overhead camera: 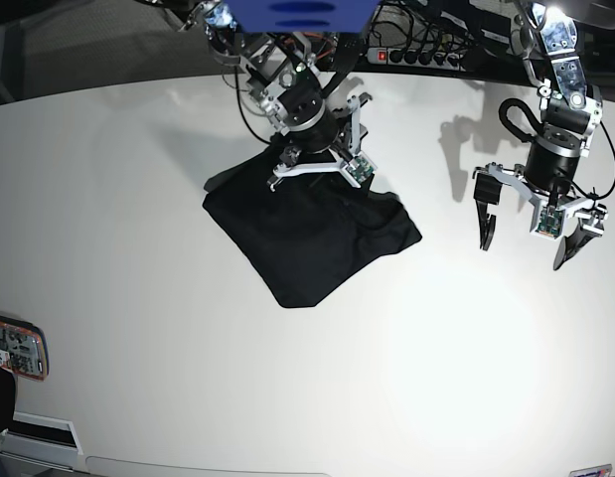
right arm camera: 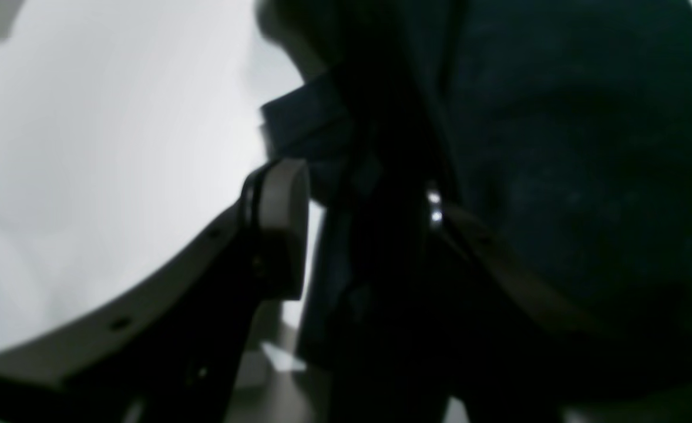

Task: Fold the T-shirt properly
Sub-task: 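Release the collar end and reposition the right gripper on the bundle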

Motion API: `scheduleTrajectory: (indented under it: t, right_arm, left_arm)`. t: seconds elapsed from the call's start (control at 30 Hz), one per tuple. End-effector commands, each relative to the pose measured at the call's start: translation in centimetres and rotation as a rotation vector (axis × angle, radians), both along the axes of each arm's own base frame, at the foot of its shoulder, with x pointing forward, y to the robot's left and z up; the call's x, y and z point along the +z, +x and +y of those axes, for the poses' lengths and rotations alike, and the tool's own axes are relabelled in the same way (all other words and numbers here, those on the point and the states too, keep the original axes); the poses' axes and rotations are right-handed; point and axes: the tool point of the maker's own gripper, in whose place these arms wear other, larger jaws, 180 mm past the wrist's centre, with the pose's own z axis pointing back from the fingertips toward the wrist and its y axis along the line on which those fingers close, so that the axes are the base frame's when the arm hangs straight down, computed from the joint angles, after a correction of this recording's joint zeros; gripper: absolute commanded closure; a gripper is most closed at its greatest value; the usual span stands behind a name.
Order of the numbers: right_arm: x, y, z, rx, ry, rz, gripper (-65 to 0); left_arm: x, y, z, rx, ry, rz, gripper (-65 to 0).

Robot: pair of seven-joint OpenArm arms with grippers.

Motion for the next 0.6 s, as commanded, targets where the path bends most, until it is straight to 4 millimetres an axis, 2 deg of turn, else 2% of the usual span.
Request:
scheduleTrajectory:
  t: [0.0, 0.1, 0.27, 0.4, 0.57]
  right_arm:
    - [1.2, 0.3, 0.7, 0.001, 0.040, -0.029, -23.5]
    - [1.9, 0.5, 0.8, 0.000, 0.056, -0.043, -23.4]
    - [4.4, 1.6, 1.1, -0.010, 0.118, -0.114, -23.3]
    - [5.7, 3.5, -0.3, -0.063, 0.148, -0.177, -23.2]
    - [6.3, 4.6, -1.5, -0.102, 0.156, -0.209, -23.1]
  left_arm:
    - [1.3, 0.3, -0.1, -0.009, 0.001, -0.048, -65.0]
    - [1.3, 0.3, -0.1, -0.009, 0.001, -0.047, -65.0]
    - [1.2, 0.2, 0.0, -0.007, 0.003, -0.045, -65.0]
    - [1.2, 0.2, 0.0, -0.007, 0.003, -0.044, -65.0]
    - [1.3, 0.3, -0.1, -0.008, 0.002, -0.047, -65.0]
